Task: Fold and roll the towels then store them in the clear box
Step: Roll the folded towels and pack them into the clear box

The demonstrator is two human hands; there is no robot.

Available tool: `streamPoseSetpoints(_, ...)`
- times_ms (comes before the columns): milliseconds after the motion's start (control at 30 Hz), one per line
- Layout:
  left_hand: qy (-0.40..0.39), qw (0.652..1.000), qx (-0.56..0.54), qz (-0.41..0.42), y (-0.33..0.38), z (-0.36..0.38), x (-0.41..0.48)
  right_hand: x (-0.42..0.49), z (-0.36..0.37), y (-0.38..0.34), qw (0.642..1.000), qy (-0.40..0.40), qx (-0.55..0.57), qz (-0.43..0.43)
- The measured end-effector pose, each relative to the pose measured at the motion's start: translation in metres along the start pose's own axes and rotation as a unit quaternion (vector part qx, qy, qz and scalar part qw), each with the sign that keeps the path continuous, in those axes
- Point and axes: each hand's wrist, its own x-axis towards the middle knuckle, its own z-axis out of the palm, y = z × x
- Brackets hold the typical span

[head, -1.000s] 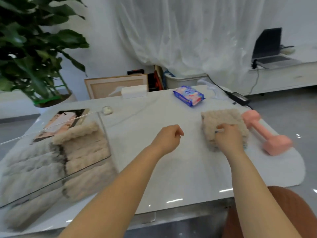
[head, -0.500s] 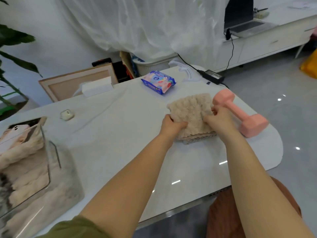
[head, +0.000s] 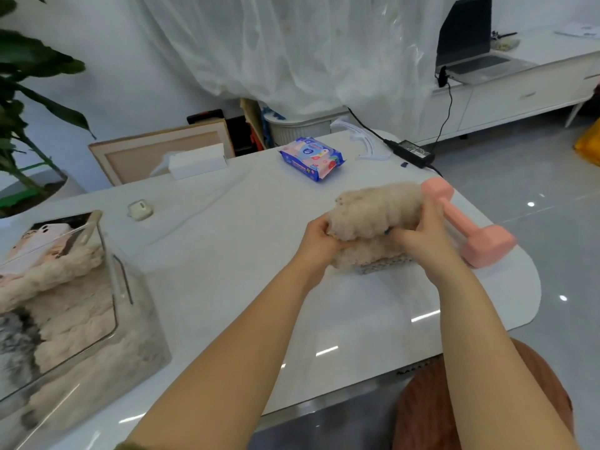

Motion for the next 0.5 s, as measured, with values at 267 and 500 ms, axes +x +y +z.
streamPoseSetpoints(267, -0.029, 0.998, 0.050, -0.011, 0.070, -0.112, -0.072, -0.031, 0.050, -0.084, 0.954, -0.214, 0.195, -0.083)
streamPoseSetpoints(500, 0.071, 0.995, -0.067, 0.033, 0.089, -0.232, -0.161, -0.065, 0.168, -0.133, 0.867, -0.396, 0.302, -0.020)
